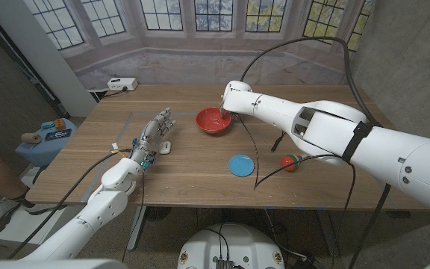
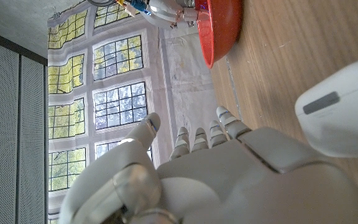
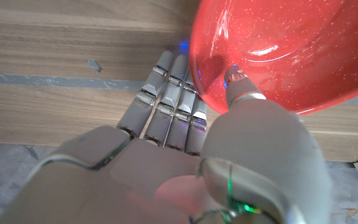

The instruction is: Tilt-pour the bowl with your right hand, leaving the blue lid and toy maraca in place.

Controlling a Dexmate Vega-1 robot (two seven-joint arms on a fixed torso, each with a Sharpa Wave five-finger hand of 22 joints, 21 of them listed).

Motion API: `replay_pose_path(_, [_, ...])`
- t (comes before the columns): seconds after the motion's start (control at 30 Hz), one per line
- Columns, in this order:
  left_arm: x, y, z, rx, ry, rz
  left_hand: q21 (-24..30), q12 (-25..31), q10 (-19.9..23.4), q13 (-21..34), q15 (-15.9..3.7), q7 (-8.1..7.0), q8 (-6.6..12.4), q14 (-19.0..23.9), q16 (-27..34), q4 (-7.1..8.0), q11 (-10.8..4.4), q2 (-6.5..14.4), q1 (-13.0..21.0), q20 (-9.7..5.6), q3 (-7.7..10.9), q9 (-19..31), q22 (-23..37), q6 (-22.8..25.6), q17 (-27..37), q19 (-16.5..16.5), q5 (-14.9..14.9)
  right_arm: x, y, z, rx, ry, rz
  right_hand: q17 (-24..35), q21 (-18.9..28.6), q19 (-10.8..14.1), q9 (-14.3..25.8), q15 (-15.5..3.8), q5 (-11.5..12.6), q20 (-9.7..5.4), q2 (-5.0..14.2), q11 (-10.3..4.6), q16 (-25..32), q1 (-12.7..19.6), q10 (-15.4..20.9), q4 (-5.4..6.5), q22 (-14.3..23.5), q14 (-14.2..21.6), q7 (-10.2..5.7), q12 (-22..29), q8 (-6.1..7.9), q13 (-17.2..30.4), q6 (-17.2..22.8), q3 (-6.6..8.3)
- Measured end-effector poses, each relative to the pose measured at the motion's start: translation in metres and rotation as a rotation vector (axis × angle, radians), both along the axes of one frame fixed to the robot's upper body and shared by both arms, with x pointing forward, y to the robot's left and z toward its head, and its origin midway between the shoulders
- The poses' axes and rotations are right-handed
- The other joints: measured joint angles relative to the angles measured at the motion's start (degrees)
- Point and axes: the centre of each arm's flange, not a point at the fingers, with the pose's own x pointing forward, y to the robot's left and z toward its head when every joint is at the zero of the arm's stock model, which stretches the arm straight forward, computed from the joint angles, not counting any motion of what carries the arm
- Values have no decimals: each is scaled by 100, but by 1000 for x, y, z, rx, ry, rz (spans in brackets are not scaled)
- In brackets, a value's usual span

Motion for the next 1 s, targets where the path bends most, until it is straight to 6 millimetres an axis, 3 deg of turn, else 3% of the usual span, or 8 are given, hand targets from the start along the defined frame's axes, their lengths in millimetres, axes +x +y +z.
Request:
replay_pose_path(0.4, [-1, -1, 0, 0, -1, -2, 0, 0, 32, 0, 0, 0, 0, 0, 0, -17, -32, 0, 0, 0, -18, 0, 0, 0, 0, 0, 0, 1, -1, -4, -1, -19, -17, 172, 79, 210, 44, -81, 4, -62, 42, -167, 175, 227, 290, -32, 9, 306, -94, 314, 1, 195, 298, -31])
replay_pose_path(0.77, [-1, -2, -1, 1, 4, -4, 0, 0, 31, 0, 23, 0, 0, 23, 0, -16, -32, 0, 0, 31, -17, 0, -1, 0, 30, 31, 0, 2, -3, -9, -2, -47, -35, 279, 130, 349, 133, -230, 4, -205, 63, -370, 339, 559, 698, -58, 27, 835, -229, 737, 153, 471, 780, -5])
replay_pose_path(1.0, [0, -3, 0, 2, 6, -7, 0, 24, 31, 0, 41, 0, 0, 41, 0, -16, -31, 0, 0, 31, -16, 0, -1, 0, 29, 31, 0, 3, -4, -11, -7, -61, -43, 339, 188, 438, 179, -265, 4, -358, 76, -442, 359, 734, 771, -58, 26, 941, -288, 895, 222, 600, 945, 29])
